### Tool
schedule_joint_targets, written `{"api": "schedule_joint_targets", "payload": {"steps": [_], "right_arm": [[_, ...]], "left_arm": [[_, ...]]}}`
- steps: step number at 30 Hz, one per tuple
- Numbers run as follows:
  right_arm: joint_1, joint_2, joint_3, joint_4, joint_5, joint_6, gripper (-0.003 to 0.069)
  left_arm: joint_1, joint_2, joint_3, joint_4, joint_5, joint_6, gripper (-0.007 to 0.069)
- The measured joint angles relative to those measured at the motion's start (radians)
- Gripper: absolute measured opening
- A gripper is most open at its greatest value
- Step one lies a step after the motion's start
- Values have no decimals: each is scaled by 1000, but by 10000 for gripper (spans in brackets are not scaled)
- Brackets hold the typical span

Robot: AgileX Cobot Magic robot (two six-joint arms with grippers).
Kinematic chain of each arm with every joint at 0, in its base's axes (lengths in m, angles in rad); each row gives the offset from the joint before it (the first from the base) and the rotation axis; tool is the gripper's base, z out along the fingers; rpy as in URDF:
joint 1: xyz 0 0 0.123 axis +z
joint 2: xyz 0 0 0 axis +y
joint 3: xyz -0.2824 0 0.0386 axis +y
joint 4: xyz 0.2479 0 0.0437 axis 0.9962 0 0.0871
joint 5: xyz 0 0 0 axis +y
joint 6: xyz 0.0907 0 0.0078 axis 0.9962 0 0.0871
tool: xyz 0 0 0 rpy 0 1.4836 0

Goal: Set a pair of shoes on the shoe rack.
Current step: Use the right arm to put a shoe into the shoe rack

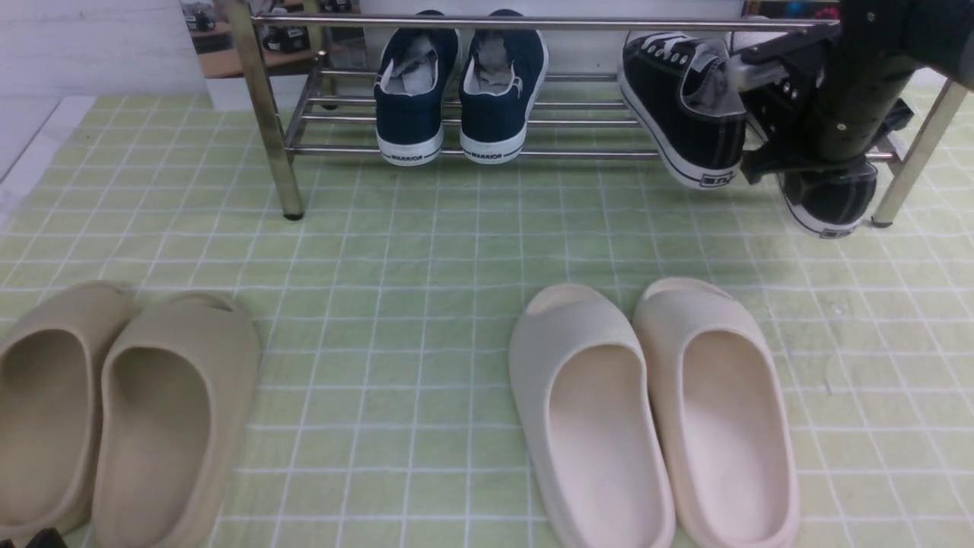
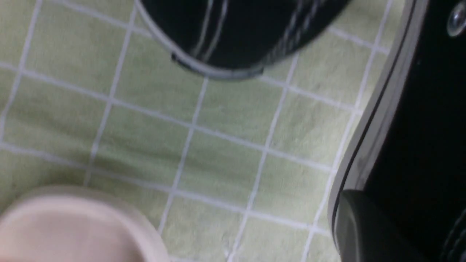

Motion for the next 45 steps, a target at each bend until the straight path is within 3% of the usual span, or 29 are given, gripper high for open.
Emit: {"api": "schedule_joint_targets", "payload": {"steps": [9,16,20,23,26,31,33,39,40,45], "right_arm": [[0,115,-210,14,25,-7,71],[0,134,-220,19,42,-7,76],[0,133,-222,17,37,-7,174],[0,114,-230,14,49,-7,324],[0,84,-242,14,106,-10,409],[-2,-20,-250,15,149,-38,458],[-6,-57,-234,16,150,-38,449],[-19,-205,-45,16,153,-38,297],[-22,-228,26,16,153,-39,228],[-40,-223,223,17,136,-39,21]], "left_arm": [[0,0,0,0,0,0,238],[0,0,0,0,0,0,238],[0,0,0,0,0,0,238],[0,0,0,0,0,0,238],[0,0,0,0,0,0,238],[0,0,0,0,0,0,238],[0,0,0,0,0,0,238],[0,0,0,0,0,0,238],[0,0,0,0,0,0,238],[0,0,0,0,0,0,238]]}}
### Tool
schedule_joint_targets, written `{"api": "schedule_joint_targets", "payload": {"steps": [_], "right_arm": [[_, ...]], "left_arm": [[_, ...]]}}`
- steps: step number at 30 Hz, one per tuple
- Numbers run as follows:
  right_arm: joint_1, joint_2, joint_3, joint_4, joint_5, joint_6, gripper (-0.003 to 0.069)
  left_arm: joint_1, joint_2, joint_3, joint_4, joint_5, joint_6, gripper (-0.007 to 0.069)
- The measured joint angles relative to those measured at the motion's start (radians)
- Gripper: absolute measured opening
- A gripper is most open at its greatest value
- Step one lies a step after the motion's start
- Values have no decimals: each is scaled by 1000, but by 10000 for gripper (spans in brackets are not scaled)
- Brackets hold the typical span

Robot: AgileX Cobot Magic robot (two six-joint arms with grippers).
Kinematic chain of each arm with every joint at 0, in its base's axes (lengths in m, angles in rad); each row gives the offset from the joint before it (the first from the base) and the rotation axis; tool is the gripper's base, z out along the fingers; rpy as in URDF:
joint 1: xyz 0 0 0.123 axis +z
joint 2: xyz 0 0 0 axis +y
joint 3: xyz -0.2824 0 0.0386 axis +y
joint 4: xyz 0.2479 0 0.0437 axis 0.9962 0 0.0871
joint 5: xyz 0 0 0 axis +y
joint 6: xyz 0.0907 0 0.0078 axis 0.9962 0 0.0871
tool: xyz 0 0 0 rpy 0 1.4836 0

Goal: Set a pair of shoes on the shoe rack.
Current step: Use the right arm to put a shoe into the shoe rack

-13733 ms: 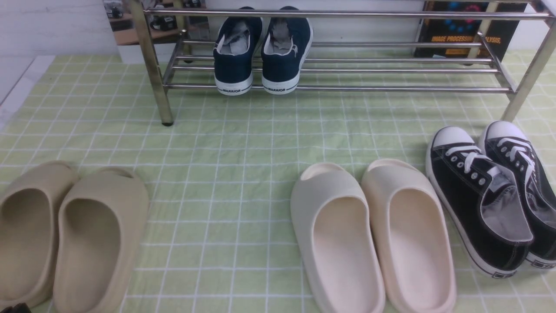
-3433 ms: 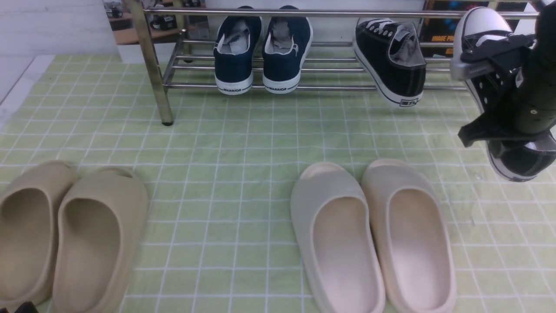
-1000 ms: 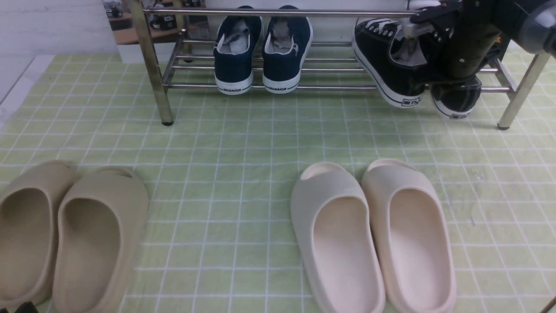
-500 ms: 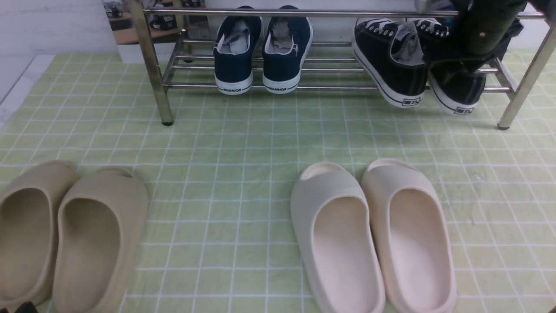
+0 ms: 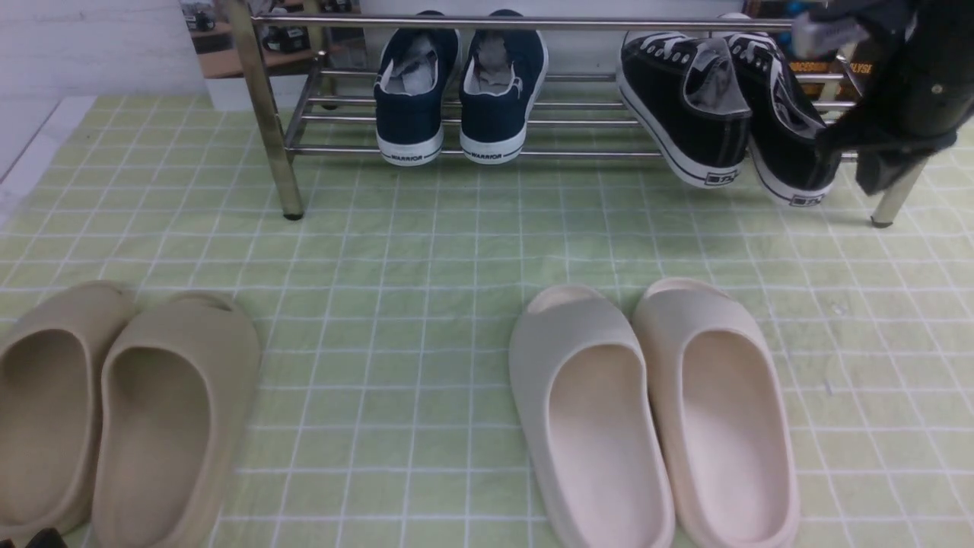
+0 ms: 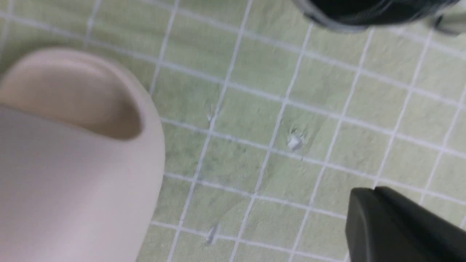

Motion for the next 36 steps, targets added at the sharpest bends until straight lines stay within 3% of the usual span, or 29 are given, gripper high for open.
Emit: {"api": "schedule_joint_targets", "payload": {"steps": [12,28,36], "right_arm": [[-10,112,49,20,-375,33,-3],[-10,165,-83,19,-350,54,-3],[-10,29,-86,23,-256,44,-1]], "left_arm": [[0,0,0,0,1,0,238],[0,0,0,0,1,0,239],[0,0,0,0,1,0,239]]}}
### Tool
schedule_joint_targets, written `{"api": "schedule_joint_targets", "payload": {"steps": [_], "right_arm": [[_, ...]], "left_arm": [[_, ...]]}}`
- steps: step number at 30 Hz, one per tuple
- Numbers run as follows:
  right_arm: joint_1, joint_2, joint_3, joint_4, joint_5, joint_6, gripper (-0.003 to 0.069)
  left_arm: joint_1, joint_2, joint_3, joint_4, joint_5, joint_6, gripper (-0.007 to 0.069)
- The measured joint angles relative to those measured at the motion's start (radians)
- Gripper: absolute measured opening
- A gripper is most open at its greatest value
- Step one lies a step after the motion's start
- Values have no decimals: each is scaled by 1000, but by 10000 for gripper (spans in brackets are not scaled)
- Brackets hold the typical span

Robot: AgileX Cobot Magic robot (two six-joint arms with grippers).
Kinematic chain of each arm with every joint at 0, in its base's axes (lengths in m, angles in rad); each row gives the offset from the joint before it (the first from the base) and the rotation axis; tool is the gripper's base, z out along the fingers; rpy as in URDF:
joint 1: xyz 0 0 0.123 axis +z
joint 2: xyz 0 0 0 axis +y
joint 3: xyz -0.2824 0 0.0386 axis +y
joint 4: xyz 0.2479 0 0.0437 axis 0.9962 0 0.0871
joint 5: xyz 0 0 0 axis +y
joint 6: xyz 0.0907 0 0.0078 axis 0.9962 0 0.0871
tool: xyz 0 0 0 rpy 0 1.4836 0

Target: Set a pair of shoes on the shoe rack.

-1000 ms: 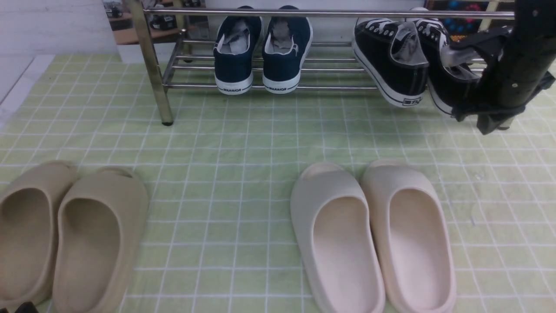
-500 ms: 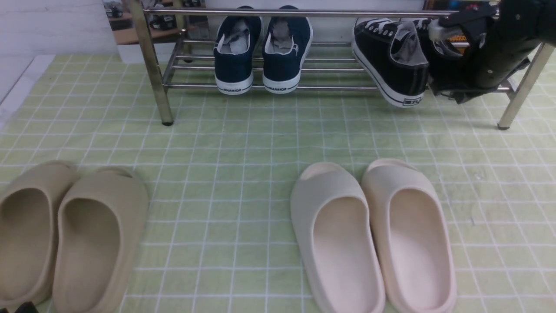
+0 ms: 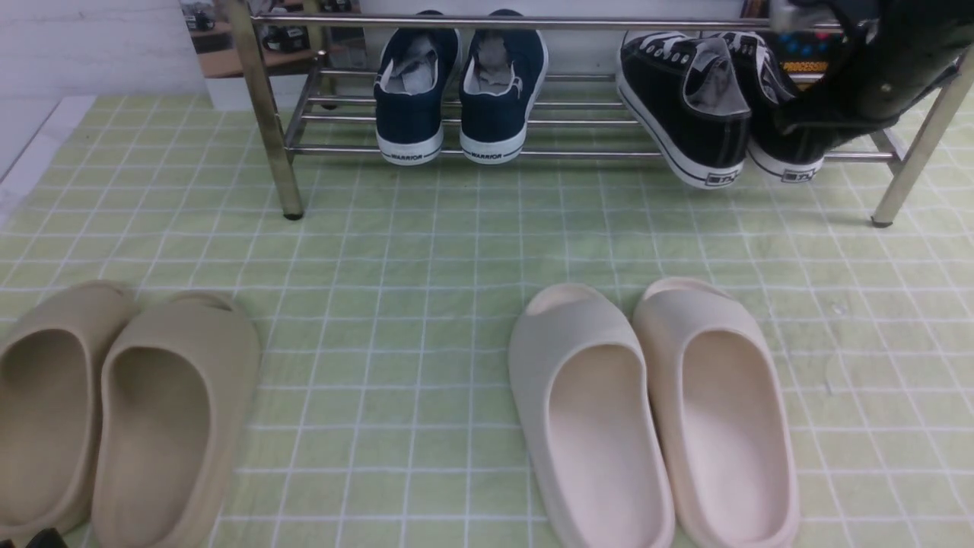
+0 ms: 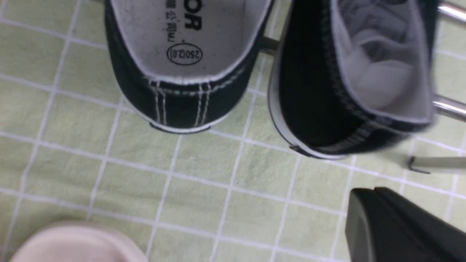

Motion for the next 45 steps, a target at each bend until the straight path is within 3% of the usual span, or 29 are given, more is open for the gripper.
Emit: {"api": "schedule_joint_targets", "payload": {"steps": [6,12,18,27,39,45], "right_arm": [[0,-190,-4,0,248,-78,3],[0,-434,144,114,267,-89,4],[0,-810,457,293,144,-91,4],[0,-1351,889,339,14,-91,7],[0,-1703,1130,324,-3,-91,11],[0,-1736,1178,304,-114,-71,-5]], "left_arm": [[0,0,0,0,0,0,239],[0,0,0,0,0,0,239],[0,0,0,0,0,0,239],[0,0,0,0,0,0,239],[0,0,0,0,0,0,239],[0,0,0,0,0,0,239]]}}
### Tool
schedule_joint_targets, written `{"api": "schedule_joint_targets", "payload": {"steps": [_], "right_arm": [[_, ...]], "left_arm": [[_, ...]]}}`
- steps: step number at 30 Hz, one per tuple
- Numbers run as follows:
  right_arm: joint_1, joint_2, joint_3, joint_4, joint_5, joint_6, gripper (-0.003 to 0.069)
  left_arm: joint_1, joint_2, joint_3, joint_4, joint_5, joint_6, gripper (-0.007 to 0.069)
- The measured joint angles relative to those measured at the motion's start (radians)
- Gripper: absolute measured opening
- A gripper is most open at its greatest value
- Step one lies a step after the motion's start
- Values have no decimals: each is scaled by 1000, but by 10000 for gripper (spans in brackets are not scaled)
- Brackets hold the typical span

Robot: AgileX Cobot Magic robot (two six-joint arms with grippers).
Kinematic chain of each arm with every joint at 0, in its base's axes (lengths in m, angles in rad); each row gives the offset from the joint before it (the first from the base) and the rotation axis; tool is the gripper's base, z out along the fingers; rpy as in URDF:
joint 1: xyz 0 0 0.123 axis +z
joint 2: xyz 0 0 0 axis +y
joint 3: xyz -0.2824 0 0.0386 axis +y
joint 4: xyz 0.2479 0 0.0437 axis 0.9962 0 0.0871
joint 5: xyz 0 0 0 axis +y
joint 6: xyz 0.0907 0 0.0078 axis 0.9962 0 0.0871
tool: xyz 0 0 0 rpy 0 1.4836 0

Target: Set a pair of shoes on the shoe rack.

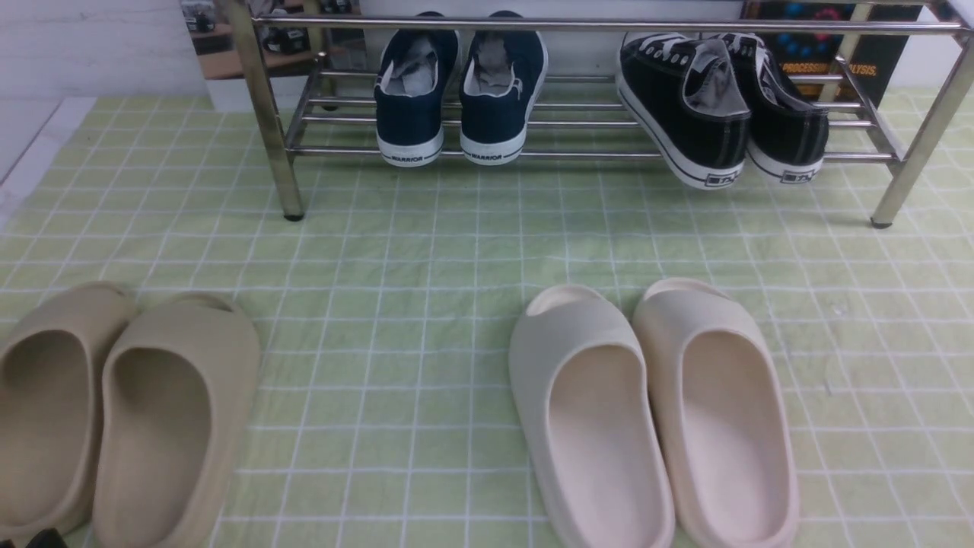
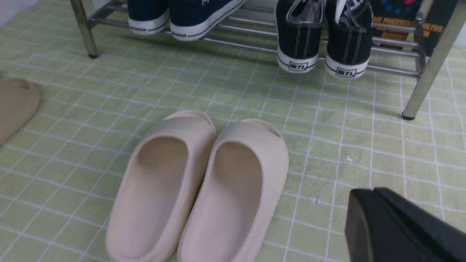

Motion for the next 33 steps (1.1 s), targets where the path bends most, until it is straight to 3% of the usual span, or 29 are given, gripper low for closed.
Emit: {"api": "schedule_joint_targets", "payload": {"steps": [8,14,19,23,29,33], "right_arm": [[0,0,113,-27,-181,29,-5],[-4,-63,417,-91,-565,55,-5],[-104,-162,660,-201,-831,168,-5],[-177,-242,731,-259,-774,289,-5],[-183,-260,731,-284,-566,316,-5],[-182,-260,730,-285,-515,316,-5]], "left_arm": [[0,0,0,0,0,0,239],[0,0,0,0,0,0,239],[0,0,0,0,0,0,239],[0,0,0,0,1,0,239],[0,0,0,0,3,0,239],[0,0,0,0,3,0,239]]}}
